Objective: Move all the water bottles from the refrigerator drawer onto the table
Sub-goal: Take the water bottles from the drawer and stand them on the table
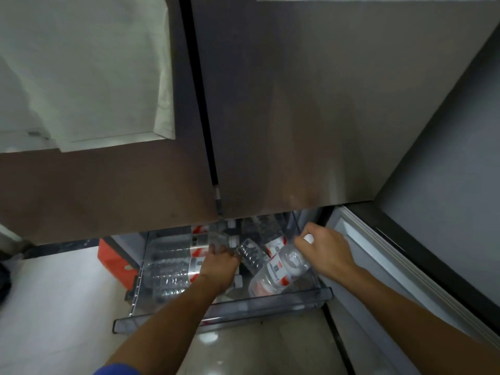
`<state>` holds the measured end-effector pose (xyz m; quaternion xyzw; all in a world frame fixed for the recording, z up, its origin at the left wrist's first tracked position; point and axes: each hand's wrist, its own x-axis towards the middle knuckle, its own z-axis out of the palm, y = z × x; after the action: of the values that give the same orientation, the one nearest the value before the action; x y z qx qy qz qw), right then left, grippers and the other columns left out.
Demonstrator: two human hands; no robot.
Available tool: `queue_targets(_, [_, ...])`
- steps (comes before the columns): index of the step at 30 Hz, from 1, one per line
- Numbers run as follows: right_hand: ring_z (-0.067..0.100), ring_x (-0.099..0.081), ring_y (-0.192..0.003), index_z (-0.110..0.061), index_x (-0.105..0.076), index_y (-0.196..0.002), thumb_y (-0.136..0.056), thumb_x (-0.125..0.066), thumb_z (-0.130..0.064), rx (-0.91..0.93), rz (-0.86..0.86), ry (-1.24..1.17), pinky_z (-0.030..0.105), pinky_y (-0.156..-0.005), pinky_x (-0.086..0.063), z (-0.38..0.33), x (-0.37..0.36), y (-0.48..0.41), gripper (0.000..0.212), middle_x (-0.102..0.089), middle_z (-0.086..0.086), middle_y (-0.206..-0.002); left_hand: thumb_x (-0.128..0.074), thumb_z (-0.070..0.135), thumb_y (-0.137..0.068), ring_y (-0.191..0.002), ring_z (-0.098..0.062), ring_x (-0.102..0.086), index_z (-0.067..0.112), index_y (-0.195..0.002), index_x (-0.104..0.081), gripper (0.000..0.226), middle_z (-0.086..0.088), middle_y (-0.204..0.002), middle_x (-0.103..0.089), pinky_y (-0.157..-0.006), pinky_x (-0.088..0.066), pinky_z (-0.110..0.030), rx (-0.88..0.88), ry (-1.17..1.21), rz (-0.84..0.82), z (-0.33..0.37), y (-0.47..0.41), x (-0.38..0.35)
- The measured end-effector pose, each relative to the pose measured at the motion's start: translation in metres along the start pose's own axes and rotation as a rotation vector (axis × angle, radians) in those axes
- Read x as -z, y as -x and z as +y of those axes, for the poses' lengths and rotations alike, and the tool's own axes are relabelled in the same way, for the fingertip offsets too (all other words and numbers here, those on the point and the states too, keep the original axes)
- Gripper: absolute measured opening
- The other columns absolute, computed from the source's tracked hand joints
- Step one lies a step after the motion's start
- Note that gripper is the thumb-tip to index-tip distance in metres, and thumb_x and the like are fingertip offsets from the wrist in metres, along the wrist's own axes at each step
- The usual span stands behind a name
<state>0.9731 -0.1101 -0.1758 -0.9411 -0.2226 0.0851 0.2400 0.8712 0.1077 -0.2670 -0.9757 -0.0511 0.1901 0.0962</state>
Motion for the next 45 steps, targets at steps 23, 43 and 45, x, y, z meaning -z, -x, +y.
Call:
queue_targets(23, [0.015, -0.051, -0.044, -0.023, -0.057, -0.066, -0.078, -0.050, -0.044, 0.865, 0.263, 0.076, 0.018, -0.045, -0.019, -0.131, -0.015, 0.028, 0.026, -0.059, -0.007, -0.056, -0.044, 0.059, -0.086, -0.065, -0.025, -0.062, 0.022, -0.096, -0.051, 0.039, -0.005, -0.078, -0.066, -0.062, -0.055, -0.038, 0.492, 0.454, 0.662, -0.122, 0.182, 0.049])
queue_targets(43, [0.026, -0.053, -0.045, -0.018, -0.059, -0.067, -0.079, -0.040, -0.050, 1.391, 0.103, -0.029, 0.026, -0.045, -0.034, -0.409, -0.130, 0.311, 0.039, -0.061, 0.004, -0.054, -0.056, 0.046, -0.081, -0.062, -0.021, -0.051, 0.013, -0.085, -0.058, 0.033, -0.008, -0.074, -0.065, -0.056, -0.037, -0.030, 1.158, 0.372, 0.725, -0.126, 0.658, -0.058])
queue_targets(45, [0.024, -0.054, -0.044, -0.020, -0.061, -0.067, -0.078, -0.041, -0.051, 1.453, 0.051, -0.050, 0.024, -0.047, -0.032, -0.434, -0.152, 0.354, 0.039, -0.061, 0.004, -0.053, -0.056, 0.046, -0.080, -0.063, -0.023, -0.051, 0.013, -0.085, -0.059, 0.034, -0.009, -0.076, -0.066, -0.057, -0.034, -0.029, 1.251, 0.351, 0.686, -0.114, 0.710, -0.081])
